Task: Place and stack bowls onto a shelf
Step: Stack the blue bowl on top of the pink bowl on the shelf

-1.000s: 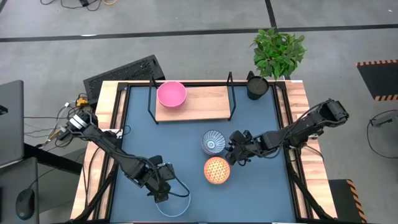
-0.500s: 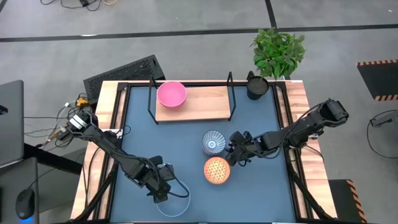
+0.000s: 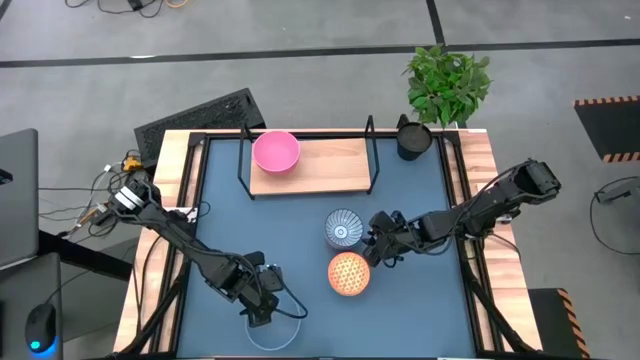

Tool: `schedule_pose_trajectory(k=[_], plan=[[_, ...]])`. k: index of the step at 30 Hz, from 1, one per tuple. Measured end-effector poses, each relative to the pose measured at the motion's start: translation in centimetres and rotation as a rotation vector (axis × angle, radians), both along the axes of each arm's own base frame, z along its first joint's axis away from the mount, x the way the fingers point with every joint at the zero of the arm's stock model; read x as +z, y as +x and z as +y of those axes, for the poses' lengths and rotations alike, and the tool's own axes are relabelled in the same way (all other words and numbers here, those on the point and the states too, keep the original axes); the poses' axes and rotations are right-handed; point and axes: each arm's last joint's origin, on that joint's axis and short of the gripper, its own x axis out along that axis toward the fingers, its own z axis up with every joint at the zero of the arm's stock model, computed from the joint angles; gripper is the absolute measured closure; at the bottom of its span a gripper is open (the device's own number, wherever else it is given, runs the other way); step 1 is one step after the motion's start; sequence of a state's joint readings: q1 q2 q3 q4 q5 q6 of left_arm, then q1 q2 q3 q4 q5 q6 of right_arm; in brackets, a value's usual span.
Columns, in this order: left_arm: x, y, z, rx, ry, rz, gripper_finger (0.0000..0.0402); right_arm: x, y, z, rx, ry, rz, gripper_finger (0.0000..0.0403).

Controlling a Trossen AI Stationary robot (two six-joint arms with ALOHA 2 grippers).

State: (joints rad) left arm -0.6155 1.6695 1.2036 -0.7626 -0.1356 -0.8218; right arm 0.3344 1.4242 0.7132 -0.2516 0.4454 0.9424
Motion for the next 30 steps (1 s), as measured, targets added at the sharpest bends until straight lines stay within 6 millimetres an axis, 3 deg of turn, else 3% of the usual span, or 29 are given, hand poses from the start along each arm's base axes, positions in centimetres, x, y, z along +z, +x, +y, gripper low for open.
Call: schedule_pose_trajectory(k=[9,21,30], plan=[[2.5,0.6,-0.1,-0.007,-0.001,-0.014,0.0401,0.0,0.0,0.0,0.001,-0.001,0.001,0.0226],[6.2,1.7,1.2,0.003,0.010,-0.029,0.0401,0.0,0.0,0.0,0.006,-0.005,0.002,0.0226],[7.3,2.2,3.9,0.028,-0.024,-0.024,0.0401,0.0,0.0,0.0,0.006,-0.005,0.003,0.0226]])
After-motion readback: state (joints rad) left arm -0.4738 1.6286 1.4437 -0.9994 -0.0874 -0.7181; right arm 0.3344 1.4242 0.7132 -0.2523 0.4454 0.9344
